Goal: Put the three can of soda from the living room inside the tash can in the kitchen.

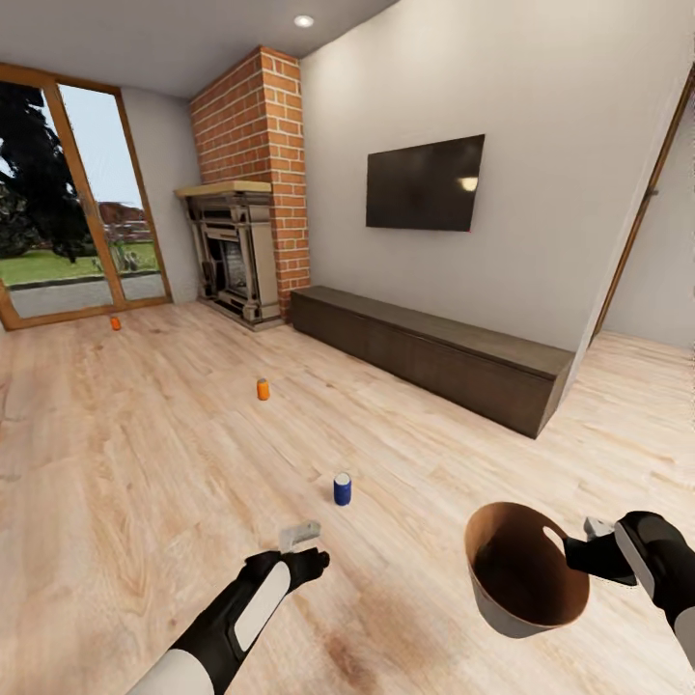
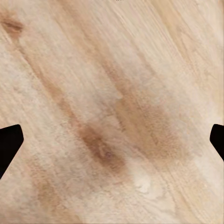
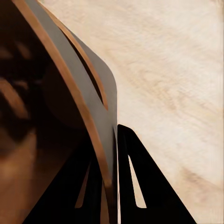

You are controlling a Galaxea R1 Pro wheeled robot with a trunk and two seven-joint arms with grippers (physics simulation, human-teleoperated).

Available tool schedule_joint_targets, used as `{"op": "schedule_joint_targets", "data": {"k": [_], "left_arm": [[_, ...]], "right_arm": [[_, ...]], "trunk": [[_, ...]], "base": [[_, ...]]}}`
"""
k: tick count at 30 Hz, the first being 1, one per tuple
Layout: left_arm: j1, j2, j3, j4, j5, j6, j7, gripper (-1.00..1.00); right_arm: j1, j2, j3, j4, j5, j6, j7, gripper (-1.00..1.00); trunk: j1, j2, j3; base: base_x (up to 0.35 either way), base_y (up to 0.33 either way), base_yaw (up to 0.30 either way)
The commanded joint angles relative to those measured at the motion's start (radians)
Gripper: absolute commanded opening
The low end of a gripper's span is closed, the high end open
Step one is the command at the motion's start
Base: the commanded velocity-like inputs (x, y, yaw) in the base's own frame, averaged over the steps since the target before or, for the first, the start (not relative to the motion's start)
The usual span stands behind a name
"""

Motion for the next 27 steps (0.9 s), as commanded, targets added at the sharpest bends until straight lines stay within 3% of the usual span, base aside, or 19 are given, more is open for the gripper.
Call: {"op": "schedule_joint_targets", "data": {"k": [1,4,6,8,10,17,18,23,27], "left_arm": [[0.001,0.001,-0.003,0.0,-0.001,0.0,0.002,1.0],[-0.008,0.006,-0.005,0.001,-0.003,0.01,0.046,1.0],[-0.041,0.007,-0.004,0.0,0.002,0.049,0.111,1.0],[-0.082,-0.001,-0.005,-0.008,0.011,0.122,0.227,1.0],[-0.091,-0.003,-0.005,-0.014,0.013,0.14,0.261,1.0],[-0.137,-0.006,-0.003,-0.026,0.014,0.219,0.287,1.0],[-0.14,0.003,-0.002,-0.018,0.012,0.226,0.29,1.0],[-0.126,0.016,0.043,0.076,0.0,0.167,0.295,1.0],[-0.122,0.019,0.053,0.116,-0.004,0.115,0.32,1.0]], "right_arm": [[0.0,0.0,-0.001,-0.003,-0.025,0.002,0.006,-1.0],[-0.003,-0.001,-0.001,-0.021,-0.025,0.0,0.007,-1.0],[-0.014,-0.001,-0.001,-0.029,-0.025,0.002,0.007,-1.0],[-0.057,0.001,0.003,-0.058,-0.023,0.045,0.005,-1.0],[-0.076,0.0,0.004,-0.066,-0.022,0.086,0.004,-1.0],[-0.13,0.001,0.008,-0.069,-0.022,0.097,0.004,-1.0],[-0.137,0.004,0.011,-0.069,-0.023,0.097,0.004,-1.0],[-0.138,0.011,0.017,-0.069,-0.022,0.097,0.003,-1.0],[-0.132,0.013,0.026,-0.069,-0.022,0.097,0.003,-1.0]], "trunk": [[0.0,0.0,0.0],[0.0,0.0,0.0],[0.0,0.0,0.0],[0.0,0.0,0.0],[0.0,0.0,0.0],[0.0,0.0,0.0],[0.0,0.0,0.0],[0.0,0.0,0.0],[0.0,0.0,0.0]], "base": [[0.244,-0.263,-0.034],[0.246,-0.261,-0.017],[0.247,-0.26,-0.006],[0.247,-0.26,-0.002],[0.248,-0.259,-0.001],[0.251,-0.257,0.0],[0.279,-0.229,0.0],[0.288,-0.219,0.0],[0.291,-0.217,0.0]]}}
